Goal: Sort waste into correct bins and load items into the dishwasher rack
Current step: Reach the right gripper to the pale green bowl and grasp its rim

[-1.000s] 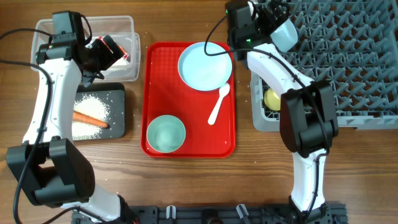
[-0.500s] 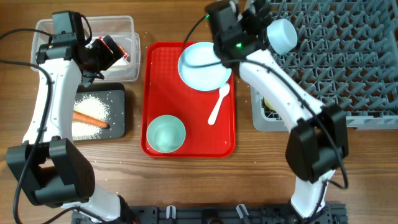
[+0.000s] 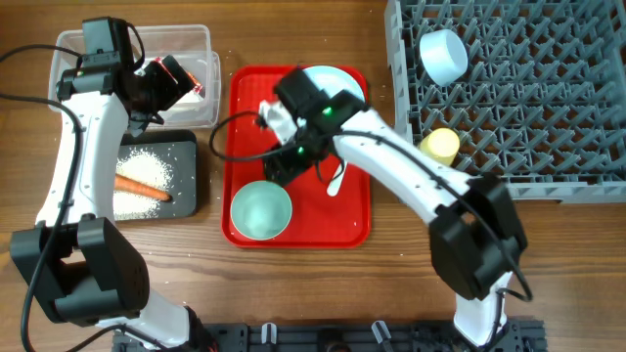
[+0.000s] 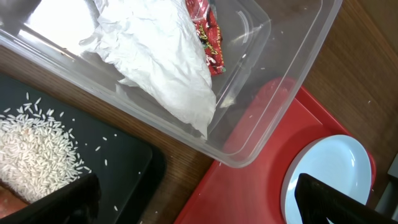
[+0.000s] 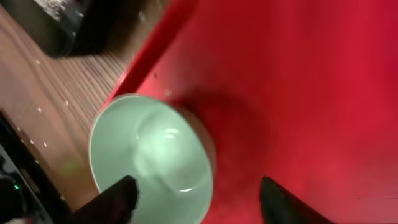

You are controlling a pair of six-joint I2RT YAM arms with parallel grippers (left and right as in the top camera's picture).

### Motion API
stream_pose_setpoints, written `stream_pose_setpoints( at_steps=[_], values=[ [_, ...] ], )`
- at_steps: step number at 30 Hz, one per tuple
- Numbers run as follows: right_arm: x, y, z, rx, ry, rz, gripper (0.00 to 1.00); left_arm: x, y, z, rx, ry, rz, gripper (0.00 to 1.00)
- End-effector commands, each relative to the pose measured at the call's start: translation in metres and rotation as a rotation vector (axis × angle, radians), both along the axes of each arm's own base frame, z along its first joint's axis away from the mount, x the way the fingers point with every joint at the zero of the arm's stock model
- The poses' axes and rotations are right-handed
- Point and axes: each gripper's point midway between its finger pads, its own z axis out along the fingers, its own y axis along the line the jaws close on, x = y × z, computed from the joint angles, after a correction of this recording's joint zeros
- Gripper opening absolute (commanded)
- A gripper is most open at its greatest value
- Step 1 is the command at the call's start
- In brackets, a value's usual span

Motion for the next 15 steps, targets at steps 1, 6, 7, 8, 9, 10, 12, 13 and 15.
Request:
stream_pose_setpoints(
  at_steps=[1, 6, 7, 8, 9, 10, 12, 13, 15],
  values=[
    [-0.015, -0.001, -0.028, -0.033, 0.155, -0.113, 0.56, 0.003, 0.0, 0.011, -0.008, -0.028, 0.007, 1.0],
    [-0.018, -0.003, -0.042, -0.093, 0.154, -0.145, 0.5, 0.003, 0.0, 0.011, -0.008, -0.028, 0.007, 1.0],
    [-0.019, -0.003, -0.045, -0.097, 0.159, -0.144, 0.46, 0.003, 0.0, 0.011, -0.008, -0.028, 0.007, 1.0],
    [-0.019, -0.003, -0.046, -0.1, 0.162, -0.146, 0.39, 0.003, 0.0, 0.011, -0.008, -0.028, 0.007, 1.0],
    [-0.019, -0.003, -0.047, -0.101, 0.164, -0.149, 0.36, 0.003, 0.0, 0.011, -0.008, -0.028, 0.007, 1.0],
    [-0.019, -0.003, -0.049, -0.105, 0.166, -0.149, 0.35, 0.003, 0.0, 0.011, -0.008, -0.028, 0.006, 1.0],
    [-0.02, -0.004, -0.053, -0.112, 0.175, -0.149, 0.35, 0.003, 0.0, 0.011, -0.008, -0.028, 0.007, 1.0],
    [-0.02, -0.004, -0.055, -0.116, 0.179, -0.149, 0.35, 0.003, 0.0, 0.011, -0.008, -0.028, 0.007, 1.0],
    [-0.021, -0.005, -0.059, -0.128, 0.192, -0.15, 0.31, 0.003, 0.0, 0.011, -0.008, -0.028, 0.007, 1.0]
  ],
)
